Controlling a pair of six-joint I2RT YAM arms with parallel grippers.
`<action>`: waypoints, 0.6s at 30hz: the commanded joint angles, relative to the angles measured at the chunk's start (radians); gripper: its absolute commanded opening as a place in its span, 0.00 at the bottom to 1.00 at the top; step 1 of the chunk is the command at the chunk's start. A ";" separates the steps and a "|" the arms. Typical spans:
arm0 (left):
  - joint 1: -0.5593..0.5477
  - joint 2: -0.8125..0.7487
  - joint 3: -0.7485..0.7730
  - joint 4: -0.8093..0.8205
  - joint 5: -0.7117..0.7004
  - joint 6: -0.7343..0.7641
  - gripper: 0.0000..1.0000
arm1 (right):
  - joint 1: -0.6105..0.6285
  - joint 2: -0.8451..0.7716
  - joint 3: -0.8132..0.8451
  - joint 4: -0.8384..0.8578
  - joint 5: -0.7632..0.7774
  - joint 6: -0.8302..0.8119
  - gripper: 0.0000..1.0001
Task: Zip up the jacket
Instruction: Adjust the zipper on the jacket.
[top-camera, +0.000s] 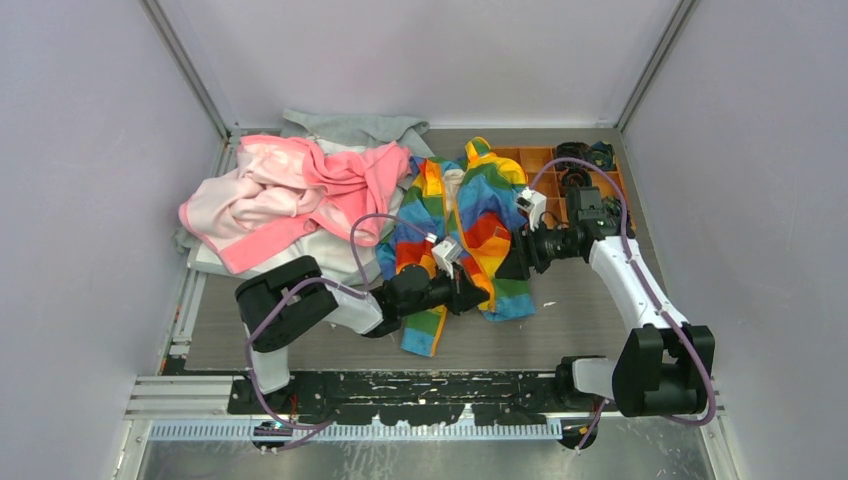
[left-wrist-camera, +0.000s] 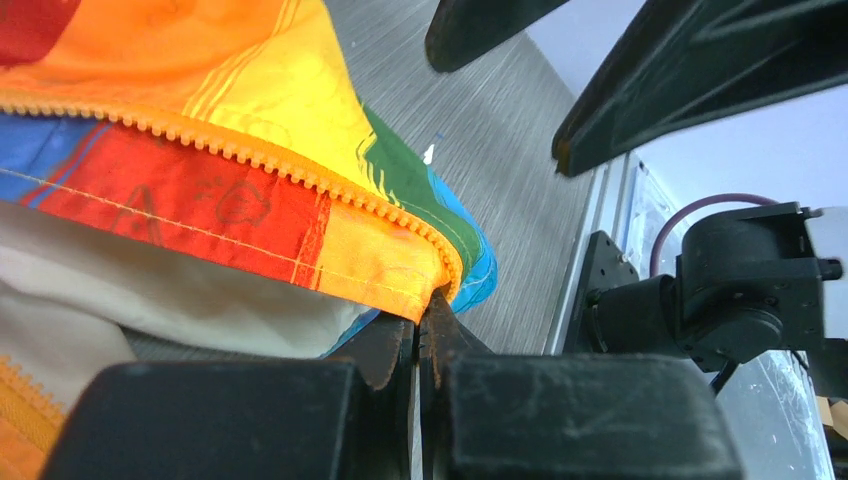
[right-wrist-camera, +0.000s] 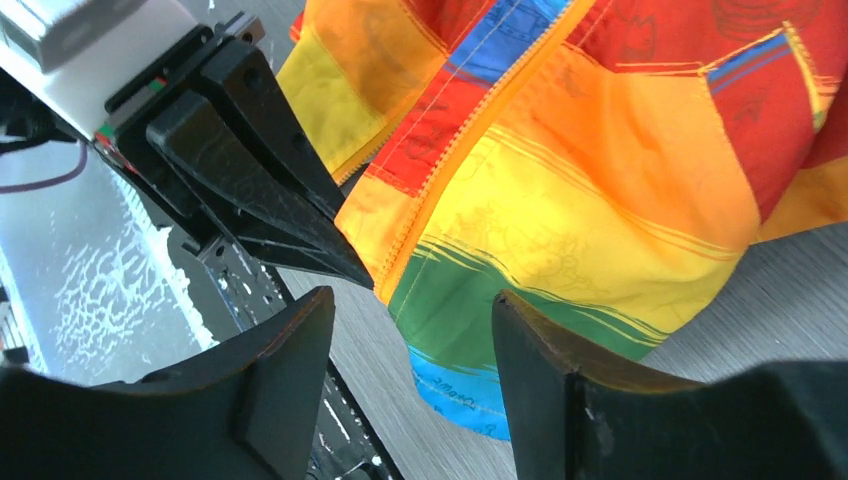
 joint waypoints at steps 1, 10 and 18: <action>0.010 -0.024 0.002 0.158 0.004 0.056 0.00 | -0.010 -0.033 -0.024 -0.028 -0.110 -0.124 0.67; 0.021 0.001 -0.005 0.248 0.025 0.022 0.00 | -0.010 -0.033 -0.078 -0.031 -0.127 -0.243 0.75; 0.023 0.001 0.013 0.246 0.051 0.000 0.00 | -0.001 -0.024 -0.092 -0.054 -0.154 -0.326 0.67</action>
